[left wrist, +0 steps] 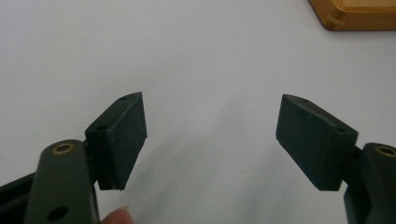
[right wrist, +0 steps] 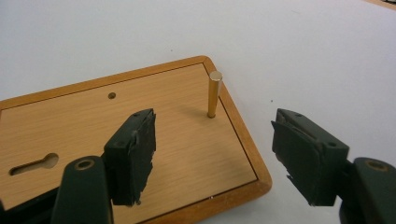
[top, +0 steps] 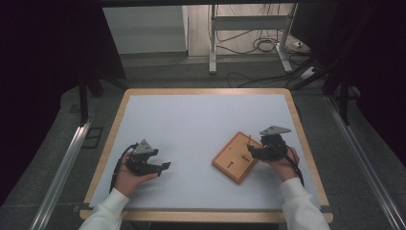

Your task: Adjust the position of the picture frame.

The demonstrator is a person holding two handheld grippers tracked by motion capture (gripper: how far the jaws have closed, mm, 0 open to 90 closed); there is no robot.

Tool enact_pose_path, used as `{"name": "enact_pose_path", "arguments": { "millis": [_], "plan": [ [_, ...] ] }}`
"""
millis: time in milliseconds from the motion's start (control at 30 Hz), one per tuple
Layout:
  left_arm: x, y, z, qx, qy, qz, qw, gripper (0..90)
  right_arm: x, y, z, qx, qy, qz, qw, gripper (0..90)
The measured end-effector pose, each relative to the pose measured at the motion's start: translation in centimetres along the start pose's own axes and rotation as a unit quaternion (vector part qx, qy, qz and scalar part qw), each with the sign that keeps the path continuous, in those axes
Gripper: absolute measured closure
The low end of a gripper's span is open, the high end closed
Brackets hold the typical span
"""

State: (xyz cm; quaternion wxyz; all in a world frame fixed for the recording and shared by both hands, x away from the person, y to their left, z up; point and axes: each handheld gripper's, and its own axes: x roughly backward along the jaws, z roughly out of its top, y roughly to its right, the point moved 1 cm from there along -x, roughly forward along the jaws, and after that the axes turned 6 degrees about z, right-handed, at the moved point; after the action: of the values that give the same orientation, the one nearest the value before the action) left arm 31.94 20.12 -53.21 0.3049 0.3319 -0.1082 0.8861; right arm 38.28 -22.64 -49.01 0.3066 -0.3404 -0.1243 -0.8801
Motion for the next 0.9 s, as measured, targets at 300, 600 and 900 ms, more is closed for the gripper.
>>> {"name": "enact_pose_path", "arguments": {
  "millis": [300,600,900],
  "plan": [
    [0.0,0.1,0.0,-0.002,-0.001,-0.001,1.0000,24.0,-1.3,0.3,0.6,0.005,0.000,0.005,1.0000,38.6],
    [-0.1,0.0,0.0,-0.003,-0.002,-0.002,1.0000,24.0,-3.0,1.1,0.8,0.003,-0.006,0.015,0.9999,51.5],
    [-0.1,0.0,-0.1,-0.002,-0.002,-0.001,1.0000,24.0,-3.8,1.3,1.3,0.003,-0.009,0.027,0.9996,66.0]
  ]
}}
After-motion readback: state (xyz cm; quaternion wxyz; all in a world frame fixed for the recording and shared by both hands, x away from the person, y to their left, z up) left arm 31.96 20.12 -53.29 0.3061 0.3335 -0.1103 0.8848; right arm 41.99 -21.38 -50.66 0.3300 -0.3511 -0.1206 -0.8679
